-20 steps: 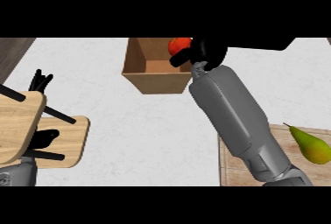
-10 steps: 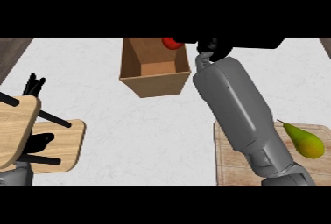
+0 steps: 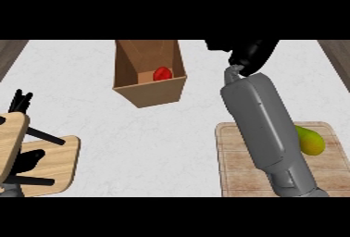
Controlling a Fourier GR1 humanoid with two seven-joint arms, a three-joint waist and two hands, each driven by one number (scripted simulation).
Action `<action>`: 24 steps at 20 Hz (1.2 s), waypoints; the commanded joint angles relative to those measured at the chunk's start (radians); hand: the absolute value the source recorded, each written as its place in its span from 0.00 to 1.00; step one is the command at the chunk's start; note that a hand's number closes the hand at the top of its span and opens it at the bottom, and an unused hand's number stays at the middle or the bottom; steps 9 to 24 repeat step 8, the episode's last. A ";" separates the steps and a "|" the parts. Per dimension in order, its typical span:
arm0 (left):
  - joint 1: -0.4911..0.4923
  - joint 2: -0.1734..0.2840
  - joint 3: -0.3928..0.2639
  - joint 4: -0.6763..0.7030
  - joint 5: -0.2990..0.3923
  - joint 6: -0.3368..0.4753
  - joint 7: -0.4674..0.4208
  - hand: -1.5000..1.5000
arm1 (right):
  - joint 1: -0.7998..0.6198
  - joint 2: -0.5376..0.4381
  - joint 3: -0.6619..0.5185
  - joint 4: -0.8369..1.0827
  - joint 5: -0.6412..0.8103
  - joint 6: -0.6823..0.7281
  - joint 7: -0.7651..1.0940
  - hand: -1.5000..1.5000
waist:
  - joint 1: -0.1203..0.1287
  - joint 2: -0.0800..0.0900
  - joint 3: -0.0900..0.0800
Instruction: Pick the tomato from the cutting board and place it in the cardboard box
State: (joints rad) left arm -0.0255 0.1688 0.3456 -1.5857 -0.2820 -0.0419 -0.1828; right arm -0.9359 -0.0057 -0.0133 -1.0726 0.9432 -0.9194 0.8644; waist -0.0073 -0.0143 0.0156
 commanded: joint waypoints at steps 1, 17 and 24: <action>0.061 -0.062 -0.067 0.089 -0.017 -0.048 0.131 0.50 | 0.113 -0.008 -0.018 -0.127 -0.013 -0.065 0.003 0.00 | -0.057 0.003 -0.013; 0.073 -0.057 -0.049 0.063 -0.011 -0.054 0.159 0.50 | 0.329 -0.025 0.070 -0.384 -0.080 0.039 -0.054 0.00 | -0.082 -0.001 -0.013; 0.073 -0.057 -0.049 0.063 -0.011 -0.054 0.159 0.50 | 0.329 -0.025 0.070 -0.384 -0.080 0.039 -0.054 0.00 | -0.082 -0.001 -0.013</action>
